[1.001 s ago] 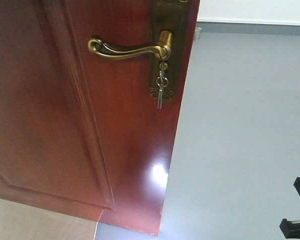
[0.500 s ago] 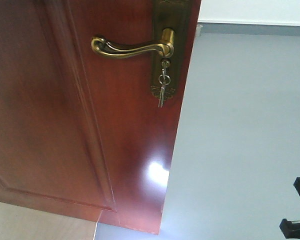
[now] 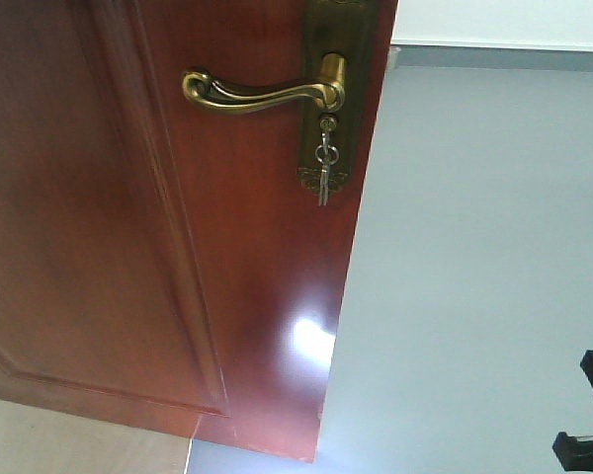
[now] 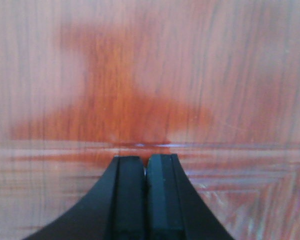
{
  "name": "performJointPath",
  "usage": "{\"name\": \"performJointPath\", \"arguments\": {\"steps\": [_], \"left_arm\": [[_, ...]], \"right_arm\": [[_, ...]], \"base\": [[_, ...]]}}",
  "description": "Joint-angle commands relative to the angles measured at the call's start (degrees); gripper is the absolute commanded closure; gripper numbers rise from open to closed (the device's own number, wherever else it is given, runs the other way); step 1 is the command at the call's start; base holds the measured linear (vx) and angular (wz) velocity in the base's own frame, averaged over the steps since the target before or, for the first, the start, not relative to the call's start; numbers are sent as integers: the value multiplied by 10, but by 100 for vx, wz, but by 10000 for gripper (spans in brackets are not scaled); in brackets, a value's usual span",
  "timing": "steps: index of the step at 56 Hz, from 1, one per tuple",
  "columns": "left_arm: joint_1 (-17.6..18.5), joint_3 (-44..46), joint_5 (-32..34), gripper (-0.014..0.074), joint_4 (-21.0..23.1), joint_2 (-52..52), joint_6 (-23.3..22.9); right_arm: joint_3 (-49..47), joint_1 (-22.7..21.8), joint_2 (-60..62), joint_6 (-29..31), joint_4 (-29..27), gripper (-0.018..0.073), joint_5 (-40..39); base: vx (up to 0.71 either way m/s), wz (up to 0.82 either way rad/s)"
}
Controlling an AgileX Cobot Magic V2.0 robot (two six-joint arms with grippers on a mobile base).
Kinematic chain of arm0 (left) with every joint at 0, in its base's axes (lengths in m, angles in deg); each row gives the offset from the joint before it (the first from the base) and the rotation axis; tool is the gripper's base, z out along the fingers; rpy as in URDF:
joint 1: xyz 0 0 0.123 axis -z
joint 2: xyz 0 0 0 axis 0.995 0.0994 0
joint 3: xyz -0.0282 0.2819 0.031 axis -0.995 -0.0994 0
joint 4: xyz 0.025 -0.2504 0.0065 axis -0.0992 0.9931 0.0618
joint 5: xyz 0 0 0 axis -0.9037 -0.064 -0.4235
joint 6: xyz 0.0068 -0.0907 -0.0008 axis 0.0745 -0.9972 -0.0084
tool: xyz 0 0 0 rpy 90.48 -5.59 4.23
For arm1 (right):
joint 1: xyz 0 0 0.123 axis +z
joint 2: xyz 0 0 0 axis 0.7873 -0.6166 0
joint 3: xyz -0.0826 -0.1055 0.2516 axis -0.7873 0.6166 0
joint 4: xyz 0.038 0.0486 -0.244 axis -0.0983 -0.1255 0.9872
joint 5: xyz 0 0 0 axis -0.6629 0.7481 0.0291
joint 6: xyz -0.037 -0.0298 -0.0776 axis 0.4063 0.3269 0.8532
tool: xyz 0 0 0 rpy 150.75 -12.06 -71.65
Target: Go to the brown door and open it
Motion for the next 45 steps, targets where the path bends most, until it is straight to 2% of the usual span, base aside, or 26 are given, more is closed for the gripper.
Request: {"name": "performJointPath", "arguments": {"steps": [1, 45], "left_arm": [[2, 19, -1, 450, 11, -8, -1], [2, 19, -11, 450, 10, -8, -1]], "right_arm": [[2, 1, 3, 4, 2, 559, -44], [2, 1, 3, 4, 2, 559, -46]], "base": [[0, 0], [0, 0]]}}
